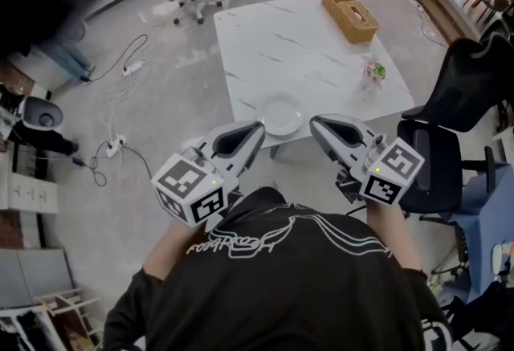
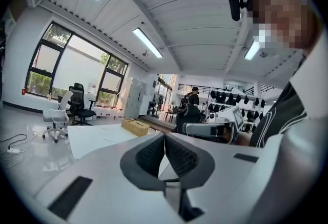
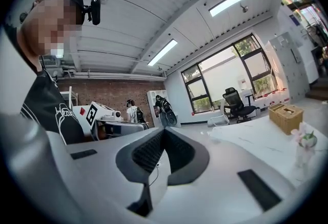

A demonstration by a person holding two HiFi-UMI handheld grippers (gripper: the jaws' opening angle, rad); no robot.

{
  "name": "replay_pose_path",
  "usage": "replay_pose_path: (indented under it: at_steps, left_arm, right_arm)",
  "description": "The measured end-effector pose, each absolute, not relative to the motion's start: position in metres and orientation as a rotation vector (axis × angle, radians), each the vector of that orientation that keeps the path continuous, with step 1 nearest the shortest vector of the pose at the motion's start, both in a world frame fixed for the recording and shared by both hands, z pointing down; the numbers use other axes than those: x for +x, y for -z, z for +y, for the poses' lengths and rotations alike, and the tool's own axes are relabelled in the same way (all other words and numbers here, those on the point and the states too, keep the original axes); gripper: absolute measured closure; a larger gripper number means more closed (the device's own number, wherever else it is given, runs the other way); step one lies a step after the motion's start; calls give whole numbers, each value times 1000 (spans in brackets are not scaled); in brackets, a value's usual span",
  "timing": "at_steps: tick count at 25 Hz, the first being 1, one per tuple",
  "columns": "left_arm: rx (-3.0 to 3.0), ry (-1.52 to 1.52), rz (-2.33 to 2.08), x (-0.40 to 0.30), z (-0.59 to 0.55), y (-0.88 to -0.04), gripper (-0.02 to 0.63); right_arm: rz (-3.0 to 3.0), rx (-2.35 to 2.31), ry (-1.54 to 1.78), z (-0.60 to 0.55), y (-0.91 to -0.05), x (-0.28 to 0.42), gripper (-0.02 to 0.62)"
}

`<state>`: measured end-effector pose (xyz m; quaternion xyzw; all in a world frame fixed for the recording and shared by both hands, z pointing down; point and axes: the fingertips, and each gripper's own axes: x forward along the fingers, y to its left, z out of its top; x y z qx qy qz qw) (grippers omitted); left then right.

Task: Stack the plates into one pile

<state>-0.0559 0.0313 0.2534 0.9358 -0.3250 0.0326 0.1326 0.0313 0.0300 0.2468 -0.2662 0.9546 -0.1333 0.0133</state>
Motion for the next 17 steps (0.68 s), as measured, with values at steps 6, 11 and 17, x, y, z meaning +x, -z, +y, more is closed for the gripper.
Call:
replay_pose_path:
  at_steps: [6,11,17]
  left_arm:
    - [2709,-119,-909,-48,27,-258,581]
    - [2705,-145,-882,-43,24,-265,581]
    - [2698,-165,-858,-42,17,-272,581]
  right_arm:
    - [2962,-855,463,26,-255,38,569]
    - [2953,-883,488,24,-261,42,569]
    - [2939,-919,512,19,-266,45,569]
